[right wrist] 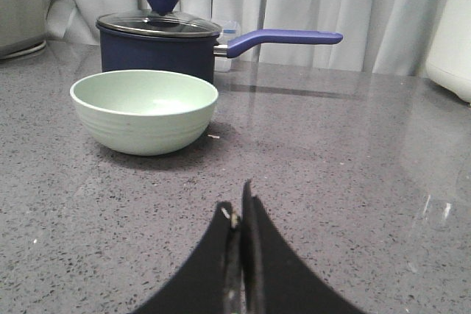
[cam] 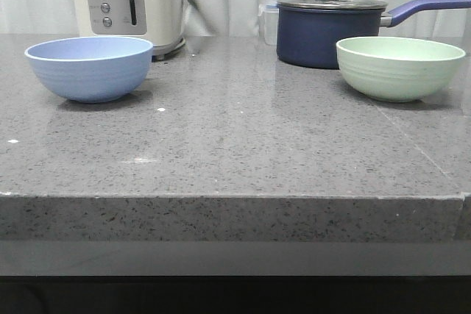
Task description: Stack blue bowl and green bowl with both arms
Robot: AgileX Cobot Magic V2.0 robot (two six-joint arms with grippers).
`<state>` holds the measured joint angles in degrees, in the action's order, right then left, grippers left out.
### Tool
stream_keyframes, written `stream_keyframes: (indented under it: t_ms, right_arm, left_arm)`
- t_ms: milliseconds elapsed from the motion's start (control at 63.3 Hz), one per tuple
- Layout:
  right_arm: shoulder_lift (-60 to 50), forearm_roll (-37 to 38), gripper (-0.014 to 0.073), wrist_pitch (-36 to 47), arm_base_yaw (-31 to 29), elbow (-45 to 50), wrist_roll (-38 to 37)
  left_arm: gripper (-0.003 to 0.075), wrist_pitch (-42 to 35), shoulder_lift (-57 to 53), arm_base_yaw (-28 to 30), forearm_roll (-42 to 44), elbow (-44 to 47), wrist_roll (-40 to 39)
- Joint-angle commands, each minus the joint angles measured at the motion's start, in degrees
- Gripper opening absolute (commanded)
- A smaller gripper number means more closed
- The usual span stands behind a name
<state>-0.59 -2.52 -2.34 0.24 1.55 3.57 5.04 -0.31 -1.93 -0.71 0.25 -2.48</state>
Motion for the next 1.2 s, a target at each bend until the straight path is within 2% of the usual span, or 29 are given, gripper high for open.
stream_keyframes:
  t_ms: [0, 426, 647, 868, 995, 1184]
  right_arm:
    - [-1.1, 0.6, -0.0064, 5.0, -0.3, -0.9, 0.3]
    - [-1.1, 0.6, -0.0064, 5.0, -0.3, -0.9, 0.3]
    - [-1.1, 0.6, -0.0064, 6.2, -0.3, -0.9, 0.3]
    - [-1.1, -0.1, -0.0064, 7.2, -0.3, -1.3, 0.2]
    - [-1.1, -1.8, -0.0064, 3.1, -0.3, -5.8, 0.2]
    - [1.6, -1.8, -0.0064, -8.4, -0.3, -17.7, 0.2]
  left_arm:
    - [-0.0020, -5.0, -0.9, -0.4, -0.5, 0.3, -0.3]
    - [-0.0020, -5.0, -0.9, -0.4, -0.5, 0.3, -0.3]
    - [-0.0020, -14.1, -0.9, -0.4, 2.4, 0.3, 0.0]
    - [-0.0020, -15.6, -0.9, -0.4, 2.5, 0.2, -0.4]
    - [-0.0020, -11.2, -0.9, -0.4, 0.2, -3.7, -0.5]
    - [-0.0020, 2.8, -0.5, -0.4, 0.1, -16.2, -0.5]
